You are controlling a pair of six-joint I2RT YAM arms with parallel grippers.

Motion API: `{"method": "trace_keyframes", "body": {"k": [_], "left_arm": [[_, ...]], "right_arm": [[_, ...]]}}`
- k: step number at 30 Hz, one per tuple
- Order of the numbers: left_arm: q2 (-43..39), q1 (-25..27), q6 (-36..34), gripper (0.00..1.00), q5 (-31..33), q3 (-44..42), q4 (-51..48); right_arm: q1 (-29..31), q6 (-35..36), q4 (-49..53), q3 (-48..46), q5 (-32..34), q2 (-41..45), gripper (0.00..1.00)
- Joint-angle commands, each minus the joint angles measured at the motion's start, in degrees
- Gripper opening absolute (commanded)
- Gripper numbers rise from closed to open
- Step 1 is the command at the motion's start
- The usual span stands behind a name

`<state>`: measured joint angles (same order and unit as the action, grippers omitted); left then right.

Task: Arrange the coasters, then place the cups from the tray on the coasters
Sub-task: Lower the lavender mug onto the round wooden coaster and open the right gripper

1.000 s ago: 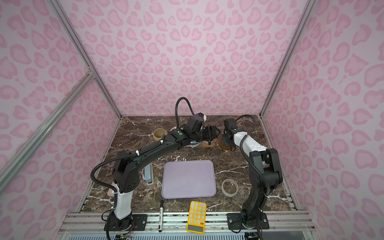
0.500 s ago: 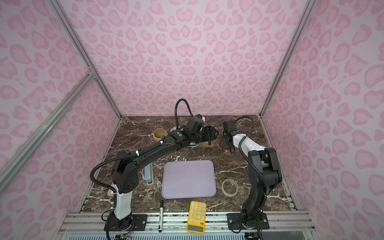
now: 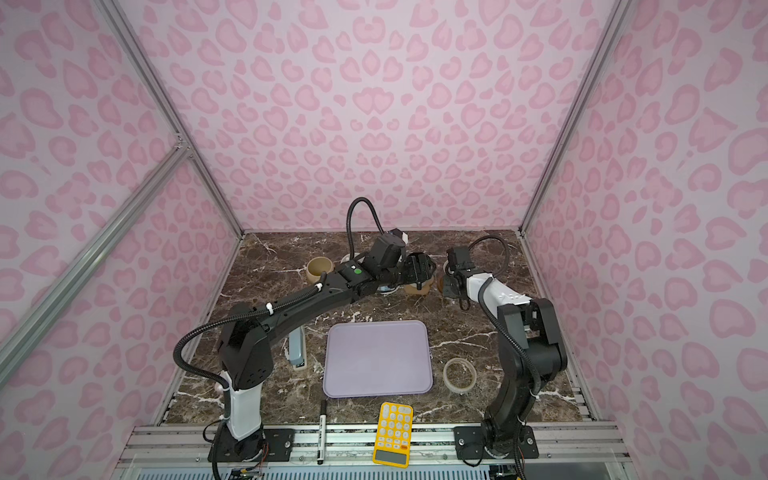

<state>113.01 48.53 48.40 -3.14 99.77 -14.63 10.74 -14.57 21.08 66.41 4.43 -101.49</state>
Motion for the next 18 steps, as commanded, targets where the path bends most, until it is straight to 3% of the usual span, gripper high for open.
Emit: {"method": "trace_keyframes", "body": {"k": [1, 10, 18], "left_arm": [[-0.95, -0.1, -0.06, 0.97, 0.5, -0.46, 2.26], [-1.65, -0.11, -0.2, 0.97, 0.85, -1.17, 2.64], [-1.84, -0.09, -0.2, 0.97, 0.83, -1.34, 2.59]], "right_arm": [[0.07, 0.53, 1.39, -0.07, -0.21, -1.03, 0.0], [-0.02, 0.42, 2.98, 0.87, 0.8, -1.45, 0.01], [-0.02, 0.4, 4.54, 1.55, 0.81, -2.57, 0.13]]}}
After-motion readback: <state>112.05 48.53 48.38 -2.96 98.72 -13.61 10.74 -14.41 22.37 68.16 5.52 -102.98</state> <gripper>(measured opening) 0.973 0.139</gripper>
